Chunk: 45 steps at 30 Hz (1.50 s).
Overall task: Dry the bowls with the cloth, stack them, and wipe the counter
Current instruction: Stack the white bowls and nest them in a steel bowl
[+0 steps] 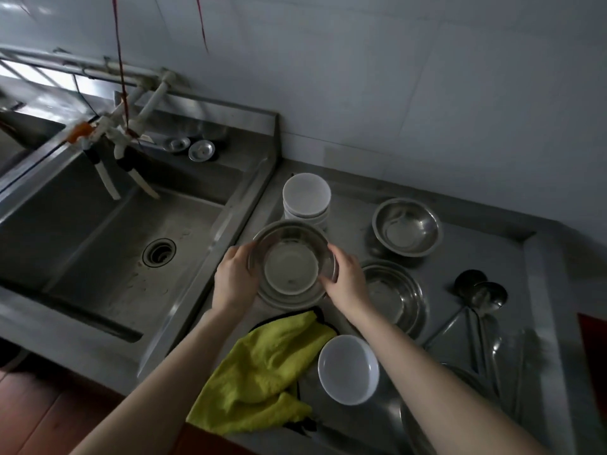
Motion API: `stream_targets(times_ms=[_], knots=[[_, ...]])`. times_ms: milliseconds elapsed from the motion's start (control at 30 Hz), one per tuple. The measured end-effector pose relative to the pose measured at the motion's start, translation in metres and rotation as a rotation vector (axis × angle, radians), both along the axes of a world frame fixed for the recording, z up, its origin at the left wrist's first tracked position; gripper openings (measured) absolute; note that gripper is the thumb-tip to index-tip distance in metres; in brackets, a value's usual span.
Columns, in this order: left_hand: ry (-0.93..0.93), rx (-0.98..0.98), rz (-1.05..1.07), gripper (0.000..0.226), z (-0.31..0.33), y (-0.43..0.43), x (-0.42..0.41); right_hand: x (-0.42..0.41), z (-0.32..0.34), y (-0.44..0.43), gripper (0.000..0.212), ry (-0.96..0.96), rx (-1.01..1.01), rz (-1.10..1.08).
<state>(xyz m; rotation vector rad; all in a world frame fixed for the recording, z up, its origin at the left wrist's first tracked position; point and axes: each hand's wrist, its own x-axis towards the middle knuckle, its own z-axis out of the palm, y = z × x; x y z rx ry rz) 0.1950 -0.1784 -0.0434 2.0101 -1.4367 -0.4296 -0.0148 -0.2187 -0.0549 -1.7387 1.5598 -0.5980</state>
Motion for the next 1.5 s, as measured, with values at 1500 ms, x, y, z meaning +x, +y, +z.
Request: stream_targets(times_ms=[1500], knots=[[-0.007, 0.235, -0.601, 0.059, -0.086, -0.23, -0.208, -0.201, -0.087, -0.145, 0.061, 0.265, 0.022, -0.442]])
